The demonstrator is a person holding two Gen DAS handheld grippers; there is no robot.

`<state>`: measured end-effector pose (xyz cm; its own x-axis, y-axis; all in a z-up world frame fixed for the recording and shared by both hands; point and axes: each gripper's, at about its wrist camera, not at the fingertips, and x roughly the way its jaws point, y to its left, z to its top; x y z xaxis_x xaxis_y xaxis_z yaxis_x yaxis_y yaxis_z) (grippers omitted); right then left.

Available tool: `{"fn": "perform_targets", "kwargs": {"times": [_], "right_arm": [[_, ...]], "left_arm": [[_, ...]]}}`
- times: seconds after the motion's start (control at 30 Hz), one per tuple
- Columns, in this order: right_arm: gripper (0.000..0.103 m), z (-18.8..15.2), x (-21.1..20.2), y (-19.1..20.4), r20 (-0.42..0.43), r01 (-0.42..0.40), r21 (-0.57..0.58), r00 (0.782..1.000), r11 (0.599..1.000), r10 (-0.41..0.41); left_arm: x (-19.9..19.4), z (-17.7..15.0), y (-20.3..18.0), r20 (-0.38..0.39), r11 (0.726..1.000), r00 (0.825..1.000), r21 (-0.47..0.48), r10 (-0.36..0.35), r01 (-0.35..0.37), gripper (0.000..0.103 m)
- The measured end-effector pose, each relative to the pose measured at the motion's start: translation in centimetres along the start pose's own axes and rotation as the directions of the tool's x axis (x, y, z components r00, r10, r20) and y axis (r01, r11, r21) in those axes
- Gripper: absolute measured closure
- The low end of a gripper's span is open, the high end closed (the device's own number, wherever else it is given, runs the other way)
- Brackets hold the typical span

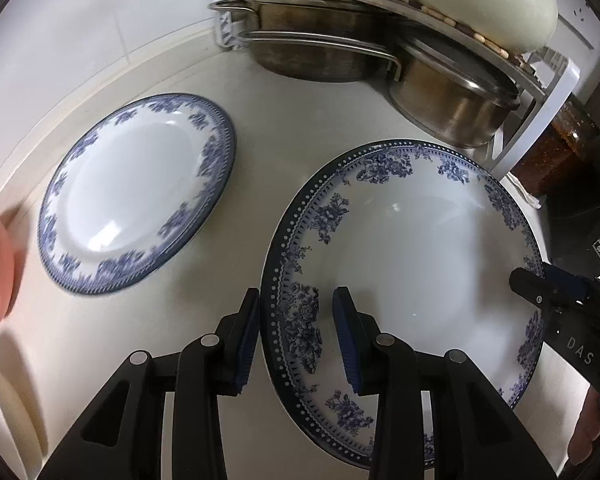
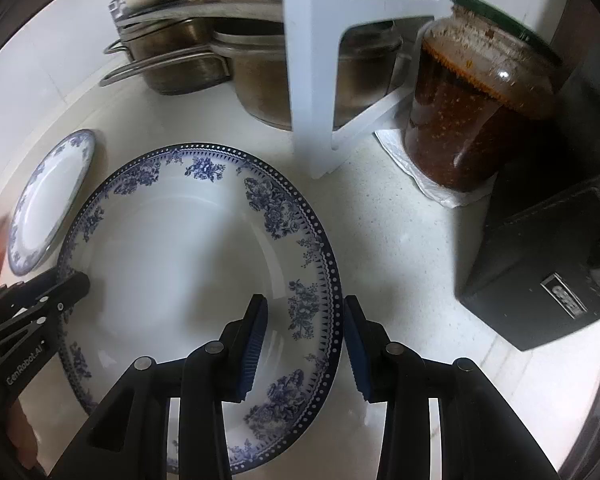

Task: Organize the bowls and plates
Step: 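Close both tools on the blue-and-white plate rim and lift it, then carry the blue-and-white plate over the green plate and lower it on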

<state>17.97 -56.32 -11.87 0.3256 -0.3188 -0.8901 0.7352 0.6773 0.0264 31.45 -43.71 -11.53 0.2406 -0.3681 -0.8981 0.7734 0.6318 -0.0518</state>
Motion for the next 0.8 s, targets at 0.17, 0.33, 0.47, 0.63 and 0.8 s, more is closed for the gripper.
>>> {"fn": "perform_targets", "kwargs": {"times": [0.17,0.33,0.47,0.63,0.8], "right_arm": [[0.064,-0.8,-1.7,0.8,-0.001,-0.009,-0.019,1.000,1.000,0.009],[0.064,-1.7,-3.9,2.1,0.014,-0.023,-0.047,1.000,0.999,0.023],[0.064,-2.7,-5.6,3.6,0.024,-0.045,-0.074,0.999,0.996,0.047],[0.064,-4.0,-7.5,5.5,0.040,-0.072,-0.121,0.996,0.990,0.078],[0.064,-5.4,-9.5,7.7,0.054,-0.106,-0.174,0.992,0.979,0.117]], "left_arm": [[-2.5,-1.8,0.8,0.012,1.000,1.000,-0.028,0.012,-0.012,0.067],[-5.3,-3.8,2.0,0.035,0.997,0.999,-0.063,0.036,-0.033,0.067],[-7.7,-5.5,3.5,0.047,0.993,0.997,-0.103,0.057,-0.052,0.067],[-10.7,-7.9,5.5,0.065,0.984,0.993,-0.156,0.095,-0.083,0.067],[-13.3,-10.3,7.5,0.082,0.973,0.988,-0.203,0.129,-0.110,0.067]]}}
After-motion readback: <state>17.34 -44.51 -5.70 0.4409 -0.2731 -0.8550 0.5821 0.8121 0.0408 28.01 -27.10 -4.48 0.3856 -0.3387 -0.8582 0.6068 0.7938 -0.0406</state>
